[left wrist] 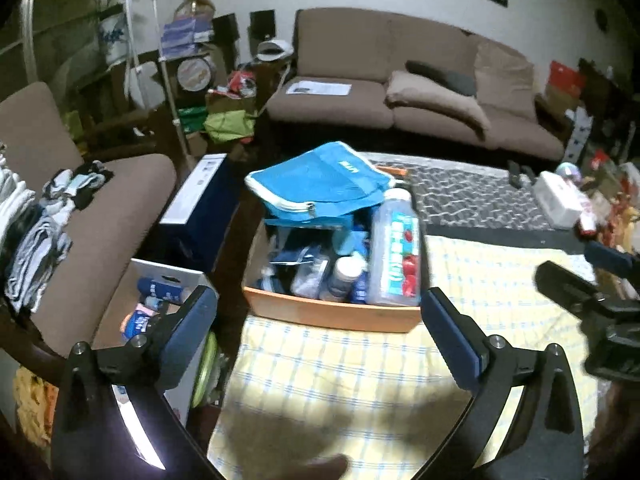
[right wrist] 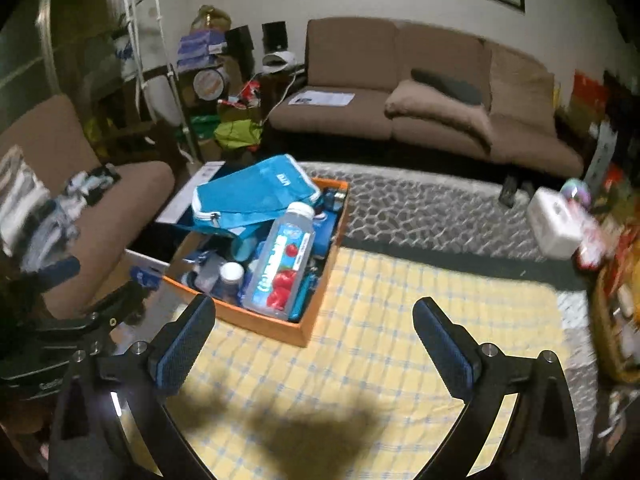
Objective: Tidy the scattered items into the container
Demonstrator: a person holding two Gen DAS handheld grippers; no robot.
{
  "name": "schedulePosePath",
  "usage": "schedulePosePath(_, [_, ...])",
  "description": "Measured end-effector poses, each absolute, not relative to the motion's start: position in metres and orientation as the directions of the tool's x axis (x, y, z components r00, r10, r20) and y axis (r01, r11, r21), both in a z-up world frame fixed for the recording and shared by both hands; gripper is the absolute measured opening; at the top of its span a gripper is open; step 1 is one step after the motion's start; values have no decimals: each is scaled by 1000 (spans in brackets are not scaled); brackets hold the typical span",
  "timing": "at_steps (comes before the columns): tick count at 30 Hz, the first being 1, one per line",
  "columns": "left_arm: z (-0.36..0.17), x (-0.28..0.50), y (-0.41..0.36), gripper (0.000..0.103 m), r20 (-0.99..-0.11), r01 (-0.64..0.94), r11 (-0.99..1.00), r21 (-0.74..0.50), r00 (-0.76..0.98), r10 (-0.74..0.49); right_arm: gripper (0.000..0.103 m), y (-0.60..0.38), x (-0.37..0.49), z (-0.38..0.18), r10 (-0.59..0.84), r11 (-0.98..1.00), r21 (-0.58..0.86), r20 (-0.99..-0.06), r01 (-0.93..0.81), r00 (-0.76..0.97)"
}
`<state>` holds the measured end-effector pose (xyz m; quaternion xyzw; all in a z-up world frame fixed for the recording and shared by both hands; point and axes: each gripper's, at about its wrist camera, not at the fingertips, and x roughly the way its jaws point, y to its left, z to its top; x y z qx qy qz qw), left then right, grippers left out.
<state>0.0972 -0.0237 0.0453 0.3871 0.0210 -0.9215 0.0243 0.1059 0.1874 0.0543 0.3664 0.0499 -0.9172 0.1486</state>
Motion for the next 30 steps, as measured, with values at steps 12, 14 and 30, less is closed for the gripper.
schedulePosePath(12, [52,104,-41,102,-713,114,-987,-109,-701,-2,101,177,114,53,-220,-951,-17,-664,309,-715])
schedulePosePath(14, [51,104,-39,102,-713,130,-988,-82,-700,-33,101,183,114,52,-236,-952,12,-663,305,-711])
schedulePosePath(30, [52,105,-27,102,-702,127,-992,-23,-708,-74,101,193,111,52,-224,-963,42,-677,267,-702])
